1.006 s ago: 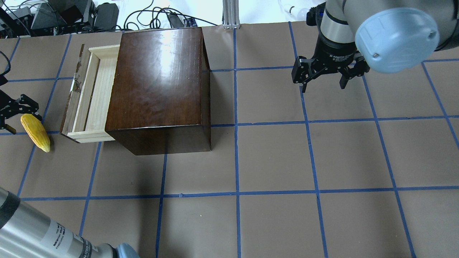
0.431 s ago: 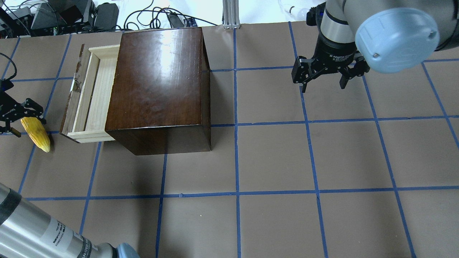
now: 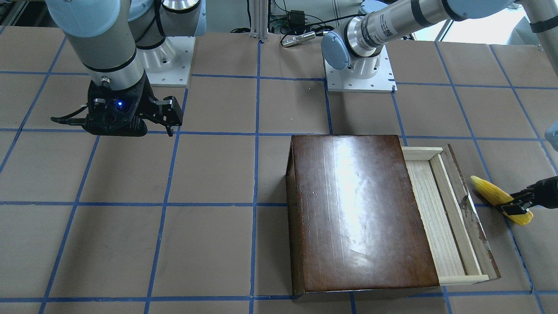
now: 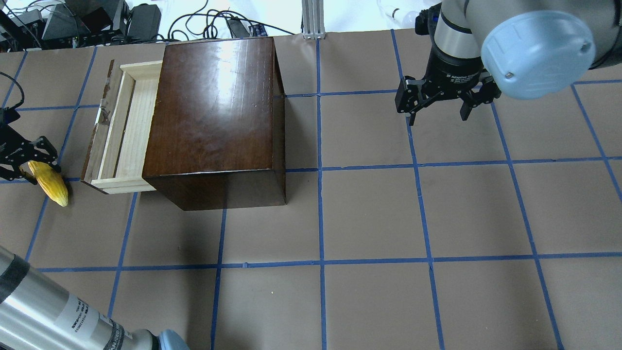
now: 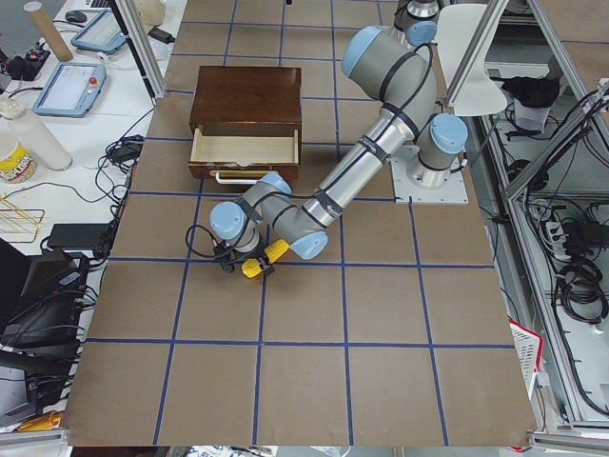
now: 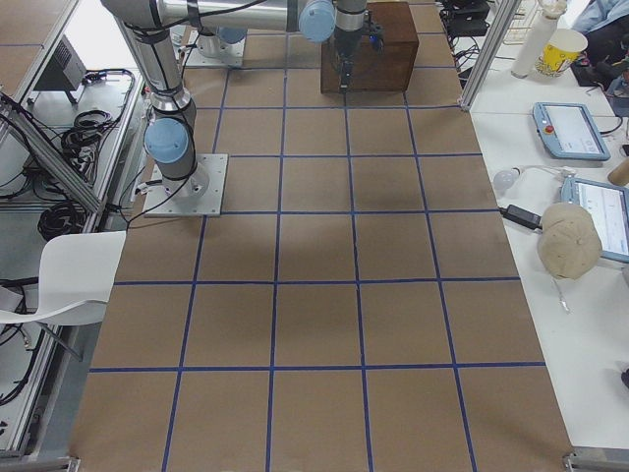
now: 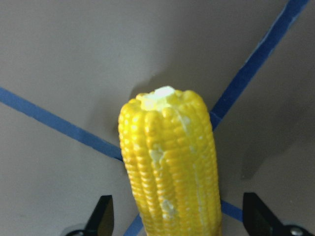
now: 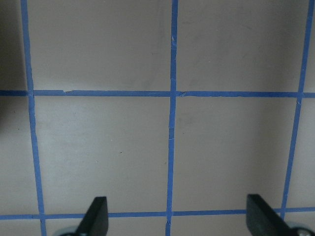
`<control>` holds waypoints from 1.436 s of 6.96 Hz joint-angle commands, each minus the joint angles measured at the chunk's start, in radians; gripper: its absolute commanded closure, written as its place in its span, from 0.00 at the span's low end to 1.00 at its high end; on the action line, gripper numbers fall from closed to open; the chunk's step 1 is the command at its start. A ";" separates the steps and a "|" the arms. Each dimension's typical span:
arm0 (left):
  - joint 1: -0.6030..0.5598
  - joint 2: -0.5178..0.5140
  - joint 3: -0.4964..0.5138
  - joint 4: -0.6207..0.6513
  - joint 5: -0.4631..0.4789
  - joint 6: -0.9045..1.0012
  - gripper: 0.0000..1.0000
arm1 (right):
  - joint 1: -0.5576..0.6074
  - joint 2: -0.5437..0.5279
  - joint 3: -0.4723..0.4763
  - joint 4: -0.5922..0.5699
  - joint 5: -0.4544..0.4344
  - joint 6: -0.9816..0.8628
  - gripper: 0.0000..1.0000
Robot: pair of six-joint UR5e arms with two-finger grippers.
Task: Open drawer and put corn inside
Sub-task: 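Lower the left gripper and grasp the yellow corn cob, then lift the corn with the left gripper and carry it toward the drawer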
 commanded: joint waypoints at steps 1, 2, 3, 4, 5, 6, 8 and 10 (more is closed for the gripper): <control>0.000 0.003 0.004 0.000 -0.005 0.001 0.96 | 0.000 -0.001 0.000 0.001 -0.001 0.000 0.00; -0.006 0.022 0.010 -0.015 -0.011 0.004 0.99 | 0.000 0.000 0.000 0.000 -0.001 0.000 0.00; -0.027 0.042 0.016 -0.023 -0.009 0.009 0.99 | 0.000 0.000 0.000 0.001 0.001 0.000 0.00; -0.055 0.061 0.033 -0.026 -0.006 0.012 0.99 | 0.000 -0.001 0.000 0.000 -0.001 0.000 0.00; -0.064 0.086 0.052 -0.078 -0.012 0.030 0.99 | 0.000 0.000 0.000 0.000 0.001 0.000 0.00; -0.066 0.104 0.088 -0.108 -0.014 0.058 0.99 | 0.000 -0.001 0.000 0.001 0.001 0.000 0.00; -0.098 0.140 0.135 -0.142 -0.011 0.105 1.00 | 0.000 0.000 0.000 0.001 0.001 0.000 0.00; -0.152 0.201 0.154 -0.196 -0.027 0.127 1.00 | 0.000 0.000 0.000 0.001 0.001 0.000 0.00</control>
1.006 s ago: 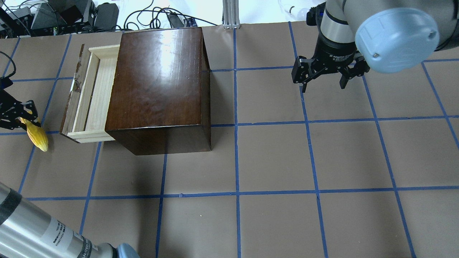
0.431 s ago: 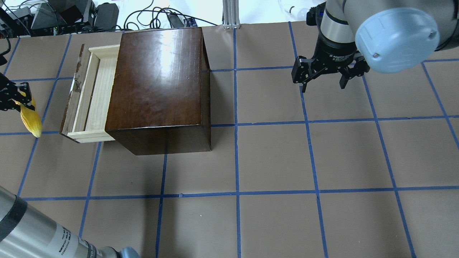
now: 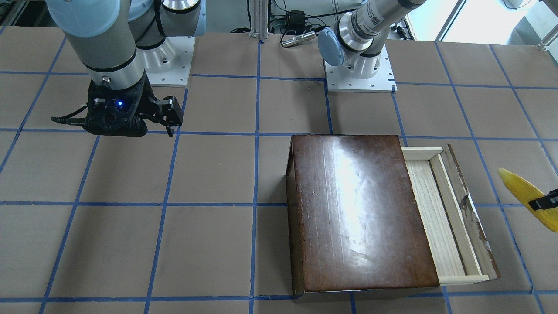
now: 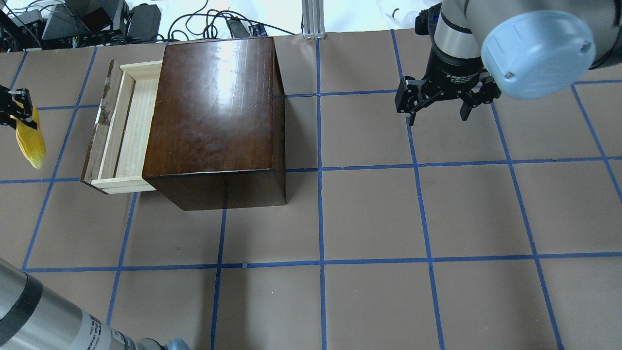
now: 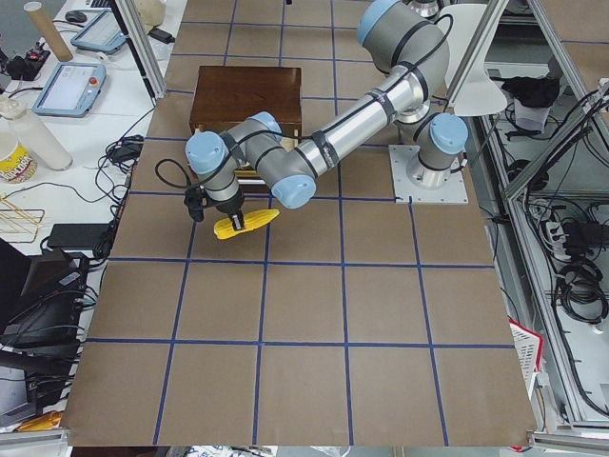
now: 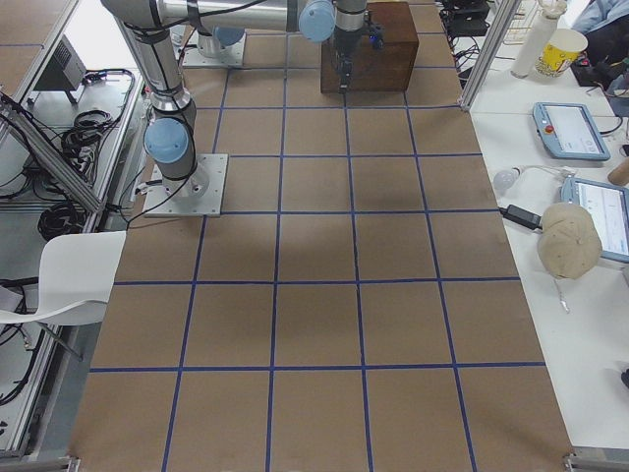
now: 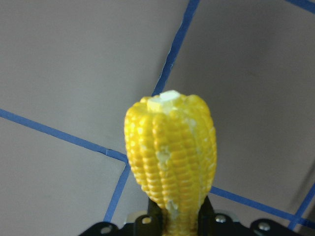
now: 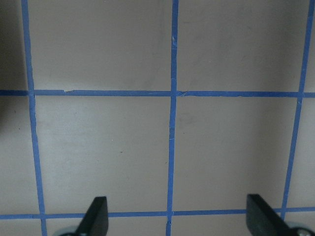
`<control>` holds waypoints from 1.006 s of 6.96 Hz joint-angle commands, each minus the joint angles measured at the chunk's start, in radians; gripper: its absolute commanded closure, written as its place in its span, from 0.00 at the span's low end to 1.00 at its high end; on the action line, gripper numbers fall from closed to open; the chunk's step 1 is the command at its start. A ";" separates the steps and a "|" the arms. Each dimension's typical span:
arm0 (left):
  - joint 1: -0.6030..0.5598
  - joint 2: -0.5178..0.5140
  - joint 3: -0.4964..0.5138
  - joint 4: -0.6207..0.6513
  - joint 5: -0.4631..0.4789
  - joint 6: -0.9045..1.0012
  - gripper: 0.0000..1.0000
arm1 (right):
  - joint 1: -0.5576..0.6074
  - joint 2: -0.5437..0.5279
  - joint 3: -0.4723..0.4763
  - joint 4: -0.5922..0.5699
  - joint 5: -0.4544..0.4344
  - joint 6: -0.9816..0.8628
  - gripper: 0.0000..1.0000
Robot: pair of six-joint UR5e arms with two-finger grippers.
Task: Open drawer and put corn inside
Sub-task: 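Lift the corn with the left gripper and carry it toward the drawer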
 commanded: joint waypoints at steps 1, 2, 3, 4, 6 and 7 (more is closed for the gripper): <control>-0.051 0.073 0.018 -0.052 -0.045 0.042 1.00 | 0.000 0.001 0.000 0.000 0.002 0.000 0.00; -0.072 0.101 0.021 -0.064 -0.049 0.045 1.00 | 0.000 -0.001 0.000 0.000 0.002 0.000 0.00; -0.104 0.129 0.021 -0.073 -0.049 0.045 1.00 | 0.000 0.001 0.000 -0.001 0.000 0.000 0.00; -0.141 0.149 0.021 -0.093 -0.049 0.051 1.00 | 0.000 -0.001 0.000 0.000 0.000 0.000 0.00; -0.184 0.155 0.020 -0.122 -0.050 0.080 1.00 | 0.000 0.001 0.000 0.000 0.000 0.000 0.00; -0.224 0.149 0.018 -0.125 -0.050 0.089 1.00 | 0.000 0.001 0.000 -0.001 0.000 0.000 0.00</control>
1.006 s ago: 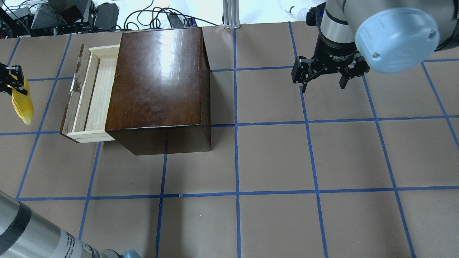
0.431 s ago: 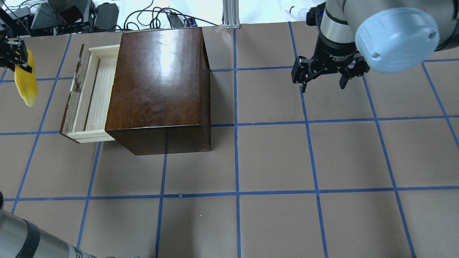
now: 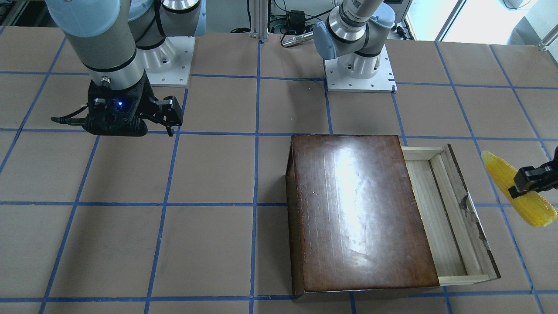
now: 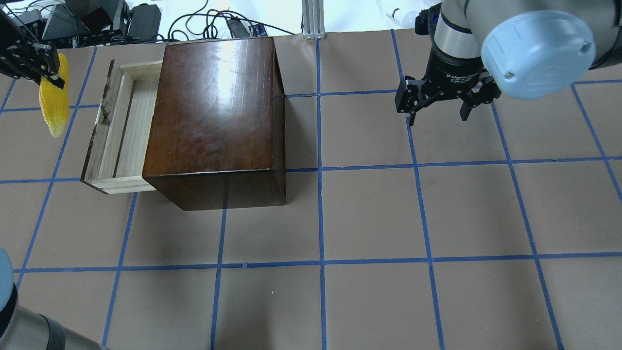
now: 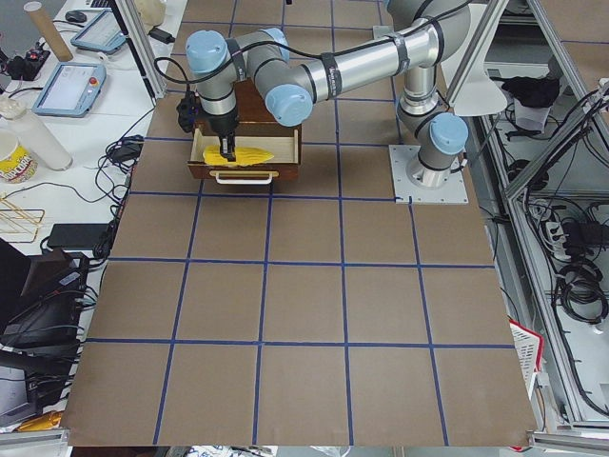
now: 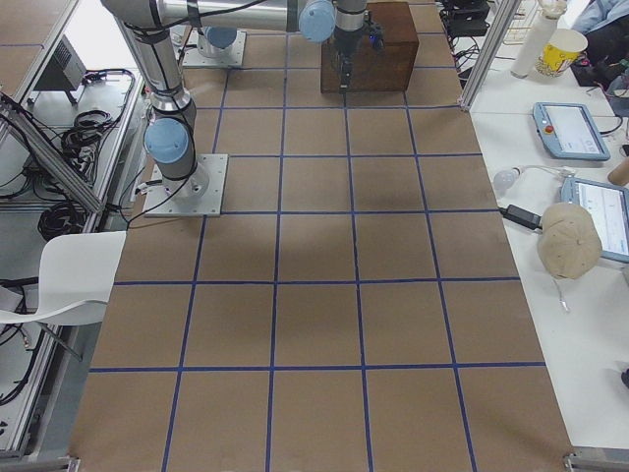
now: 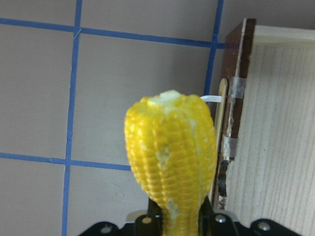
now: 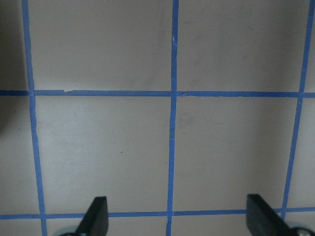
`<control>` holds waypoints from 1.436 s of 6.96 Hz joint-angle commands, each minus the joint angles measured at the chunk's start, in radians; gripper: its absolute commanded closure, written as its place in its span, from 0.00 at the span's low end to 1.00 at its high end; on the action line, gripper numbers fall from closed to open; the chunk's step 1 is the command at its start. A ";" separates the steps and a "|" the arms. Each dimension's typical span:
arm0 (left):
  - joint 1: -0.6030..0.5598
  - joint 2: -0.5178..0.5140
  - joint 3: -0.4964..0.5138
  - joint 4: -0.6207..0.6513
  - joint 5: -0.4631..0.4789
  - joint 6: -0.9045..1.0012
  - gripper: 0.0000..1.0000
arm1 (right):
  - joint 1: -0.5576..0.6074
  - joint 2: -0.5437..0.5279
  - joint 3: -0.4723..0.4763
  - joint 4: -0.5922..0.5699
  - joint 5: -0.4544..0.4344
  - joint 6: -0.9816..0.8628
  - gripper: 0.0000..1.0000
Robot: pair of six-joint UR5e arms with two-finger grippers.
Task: Open drawer and put corn inside
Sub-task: 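Lift the corn with the left gripper and carry it toward the drawer, then lower the held corn into the open drawer with the left gripper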
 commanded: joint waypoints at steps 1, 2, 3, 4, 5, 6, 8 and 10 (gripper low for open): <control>-0.082 -0.014 -0.001 -0.009 -0.003 0.029 1.00 | 0.000 -0.001 0.000 -0.001 0.000 0.000 0.00; -0.110 -0.024 -0.006 -0.009 -0.005 0.036 1.00 | 0.000 -0.001 0.000 0.001 0.000 0.000 0.00; -0.110 -0.033 -0.010 -0.007 -0.005 0.086 1.00 | 0.000 -0.001 0.000 -0.001 0.000 0.000 0.00; -0.110 -0.053 -0.011 -0.004 -0.005 0.146 1.00 | 0.000 0.000 0.000 0.001 0.000 0.000 0.00; -0.110 -0.067 -0.011 -0.001 -0.006 0.151 1.00 | 0.000 0.000 0.000 0.001 0.000 0.000 0.00; -0.110 -0.083 -0.011 0.005 -0.064 0.148 0.98 | 0.000 0.000 0.000 -0.001 0.000 0.000 0.00; -0.110 -0.115 -0.011 0.019 -0.094 0.142 0.97 | 0.000 -0.001 0.000 -0.001 -0.002 0.000 0.00; -0.110 -0.132 -0.015 0.017 -0.098 0.139 0.91 | 0.000 0.000 0.000 0.001 -0.002 0.000 0.00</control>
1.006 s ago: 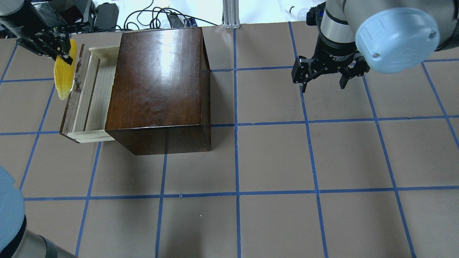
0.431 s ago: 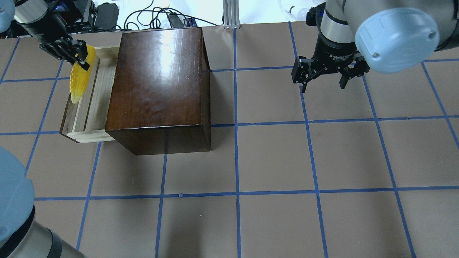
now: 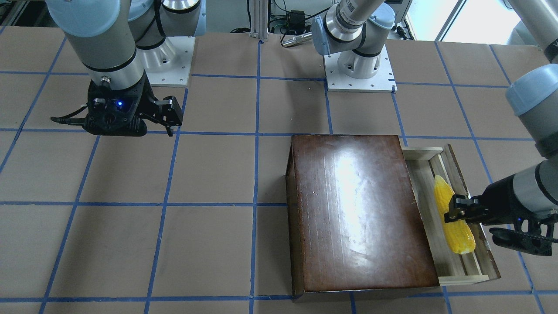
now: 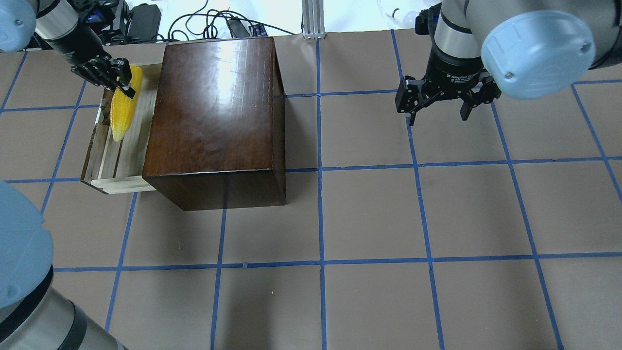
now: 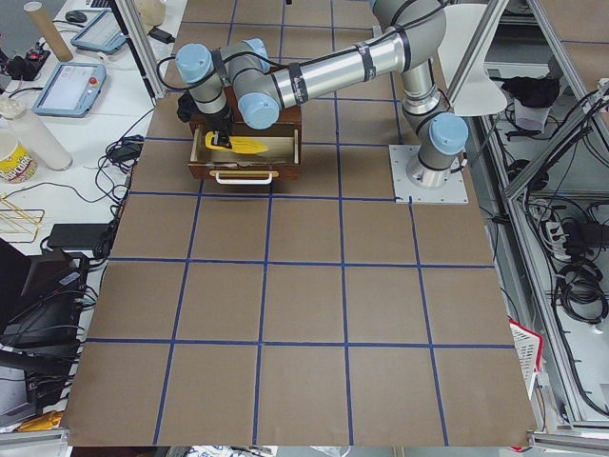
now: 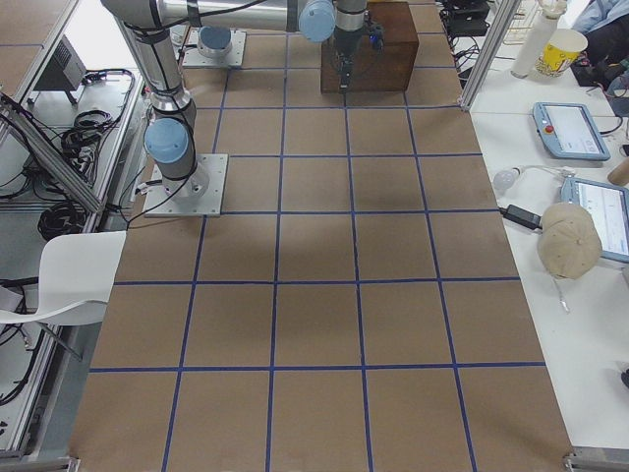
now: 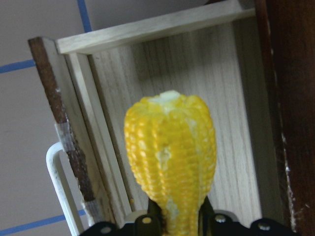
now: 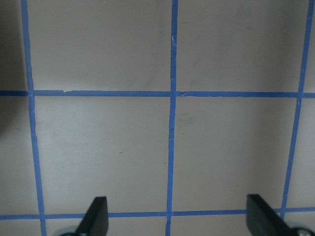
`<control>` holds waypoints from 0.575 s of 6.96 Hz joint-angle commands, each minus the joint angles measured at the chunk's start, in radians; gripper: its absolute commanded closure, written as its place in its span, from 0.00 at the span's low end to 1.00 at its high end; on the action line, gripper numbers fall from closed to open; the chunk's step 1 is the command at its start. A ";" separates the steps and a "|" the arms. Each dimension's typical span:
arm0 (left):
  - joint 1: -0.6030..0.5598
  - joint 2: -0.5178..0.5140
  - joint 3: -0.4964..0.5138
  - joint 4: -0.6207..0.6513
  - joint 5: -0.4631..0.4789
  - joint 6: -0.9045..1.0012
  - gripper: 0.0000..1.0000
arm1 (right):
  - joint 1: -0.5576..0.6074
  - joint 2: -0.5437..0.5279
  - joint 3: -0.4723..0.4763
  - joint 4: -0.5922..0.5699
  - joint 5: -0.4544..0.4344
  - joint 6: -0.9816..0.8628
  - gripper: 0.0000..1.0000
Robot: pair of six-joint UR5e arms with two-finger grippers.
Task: Open drawer and put corn inside
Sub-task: 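Lower the held corn into the open drawer with the left gripper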
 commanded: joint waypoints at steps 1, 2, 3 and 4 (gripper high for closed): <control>0.000 -0.020 -0.003 -0.002 -0.004 -0.003 0.86 | 0.000 0.000 0.000 0.001 0.000 0.000 0.00; -0.002 -0.026 -0.018 0.000 -0.030 -0.003 0.82 | 0.000 -0.001 0.000 0.001 0.000 0.000 0.00; -0.002 -0.026 -0.039 0.001 -0.040 -0.005 0.79 | 0.000 -0.001 0.000 0.001 0.000 0.000 0.00; -0.002 -0.029 -0.045 0.001 -0.041 -0.008 0.72 | 0.000 0.000 0.000 0.001 0.000 0.000 0.00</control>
